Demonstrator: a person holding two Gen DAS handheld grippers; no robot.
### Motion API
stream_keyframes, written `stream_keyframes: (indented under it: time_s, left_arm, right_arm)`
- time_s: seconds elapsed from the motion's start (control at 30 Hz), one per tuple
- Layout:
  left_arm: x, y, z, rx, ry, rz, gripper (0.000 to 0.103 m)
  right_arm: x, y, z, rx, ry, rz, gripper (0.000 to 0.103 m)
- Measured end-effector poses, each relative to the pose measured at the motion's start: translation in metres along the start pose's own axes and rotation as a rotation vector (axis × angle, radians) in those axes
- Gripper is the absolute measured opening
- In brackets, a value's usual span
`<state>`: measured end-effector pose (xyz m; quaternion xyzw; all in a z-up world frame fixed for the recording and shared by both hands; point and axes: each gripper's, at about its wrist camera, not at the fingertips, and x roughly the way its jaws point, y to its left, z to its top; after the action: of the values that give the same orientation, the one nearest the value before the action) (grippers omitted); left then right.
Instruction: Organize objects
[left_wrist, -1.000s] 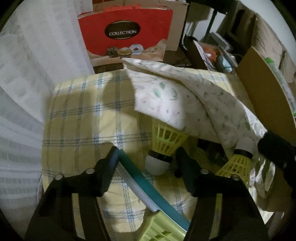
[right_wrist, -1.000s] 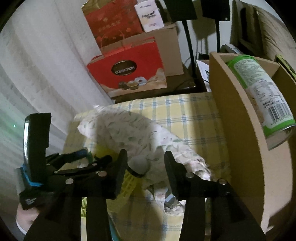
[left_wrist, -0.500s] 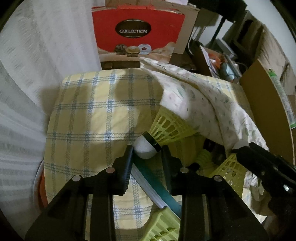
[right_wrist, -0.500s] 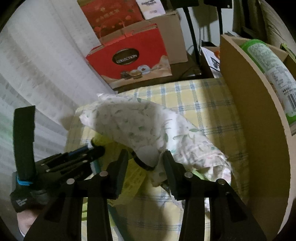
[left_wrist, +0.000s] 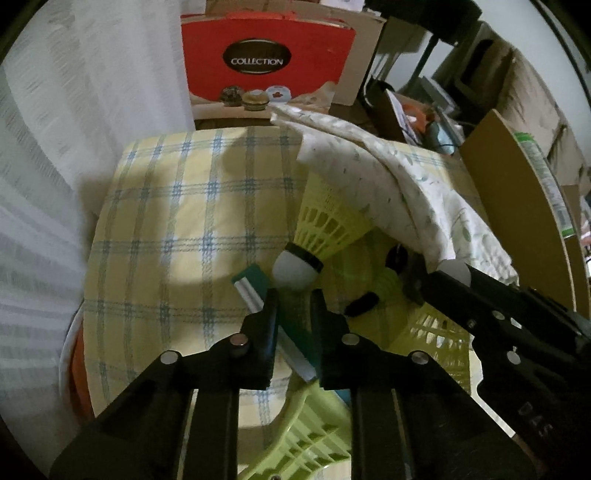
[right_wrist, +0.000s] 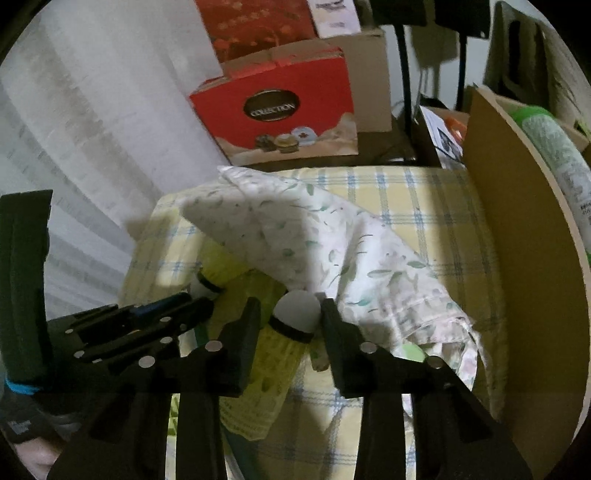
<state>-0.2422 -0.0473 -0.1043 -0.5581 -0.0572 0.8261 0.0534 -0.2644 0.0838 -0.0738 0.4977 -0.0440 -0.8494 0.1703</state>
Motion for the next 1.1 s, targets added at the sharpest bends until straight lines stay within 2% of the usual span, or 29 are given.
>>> stream_keyframes:
  time_s: [0.23,0.47,0.53,0.6,0.67,0.8,1.1]
  left_arm:
    - [-0.011,0.01,-0.004,-0.026,-0.017,-0.026,0.006]
    - [-0.022,0.022,0.001,-0.055,-0.047,-0.043,0.006]
    - [-0.019,0.02,0.006,-0.034,-0.037,-0.03,0.014]
    - [-0.016,0.015,0.012,-0.006,-0.042,0.004,0.036]
    - [-0.011,0.007,0.015,0.041,-0.052,0.042,0.047]
    - [0.002,-0.008,0.023,0.1,-0.047,0.098,0.048]
    - [0.026,-0.019,0.035,0.117,0.0,0.075,0.047]
  right_arm:
    - [-0.002,-0.001,-0.002,-0.001,0.003,0.022,0.028]
    - [-0.017,0.002,-0.005,-0.024,-0.022,0.035,0.028]
    - [-0.019,0.002,-0.006,-0.02,-0.018,0.034,0.028]
    - [-0.018,0.001,-0.007,-0.022,-0.014,0.031,0.028]
    - [-0.016,0.0,-0.007,-0.02,-0.009,0.031,0.028]
    - [-0.014,-0.002,-0.009,-0.021,0.0,0.041,0.028]
    - [-0.015,-0.005,-0.011,-0.027,-0.003,0.06,0.028]
